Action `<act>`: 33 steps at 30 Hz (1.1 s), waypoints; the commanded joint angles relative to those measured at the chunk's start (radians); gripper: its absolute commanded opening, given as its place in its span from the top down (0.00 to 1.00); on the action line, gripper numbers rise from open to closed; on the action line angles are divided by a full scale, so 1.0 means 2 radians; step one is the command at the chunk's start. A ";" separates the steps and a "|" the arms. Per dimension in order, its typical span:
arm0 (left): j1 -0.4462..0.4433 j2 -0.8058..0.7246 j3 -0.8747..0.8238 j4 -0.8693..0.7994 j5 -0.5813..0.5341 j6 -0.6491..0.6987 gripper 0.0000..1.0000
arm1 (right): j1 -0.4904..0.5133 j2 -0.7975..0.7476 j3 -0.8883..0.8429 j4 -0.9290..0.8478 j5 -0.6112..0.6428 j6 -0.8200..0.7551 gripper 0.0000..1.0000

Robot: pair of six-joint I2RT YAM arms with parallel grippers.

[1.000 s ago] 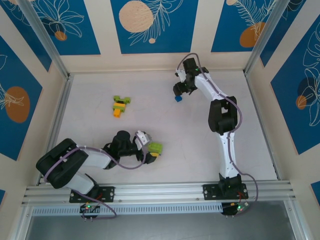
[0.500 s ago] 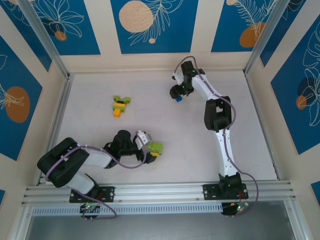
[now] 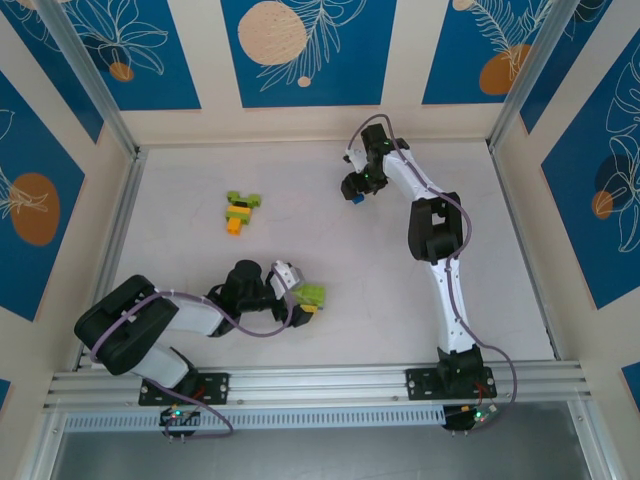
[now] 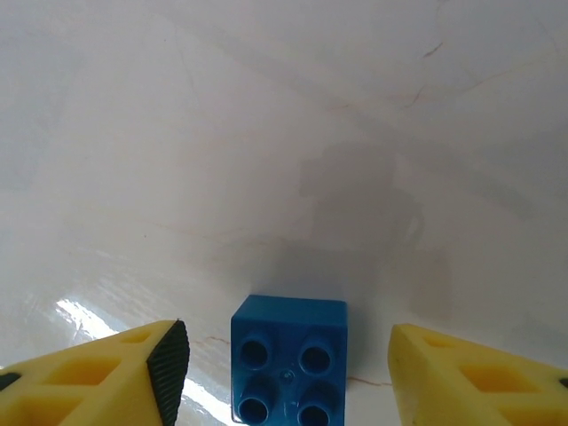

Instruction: Assemble a carrot with lego

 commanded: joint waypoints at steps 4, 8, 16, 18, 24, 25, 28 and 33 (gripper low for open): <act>0.007 0.008 0.013 -0.003 0.011 0.010 0.01 | -0.001 0.016 0.000 -0.018 -0.012 -0.004 0.43; 0.007 0.008 0.013 -0.003 0.010 0.010 0.00 | -0.001 0.020 0.000 -0.020 -0.012 -0.002 0.48; 0.007 0.010 0.015 -0.004 0.010 0.010 0.00 | -0.001 0.021 0.000 -0.018 -0.013 0.001 0.57; 0.008 0.010 0.015 -0.004 0.010 0.010 0.00 | 0.000 0.021 0.002 -0.019 -0.013 0.002 0.58; 0.008 0.010 0.015 -0.004 0.010 0.010 0.00 | 0.000 0.010 0.002 -0.021 -0.019 0.008 0.62; 0.008 0.010 0.015 -0.004 0.009 0.010 0.00 | 0.001 0.007 0.002 -0.022 -0.022 0.010 0.63; 0.008 0.009 0.015 -0.004 0.009 0.010 0.00 | 0.003 -0.008 -0.006 -0.023 -0.028 0.018 0.64; 0.009 0.011 0.016 -0.001 0.006 0.010 0.00 | 0.009 -0.052 -0.041 -0.022 -0.011 0.047 0.68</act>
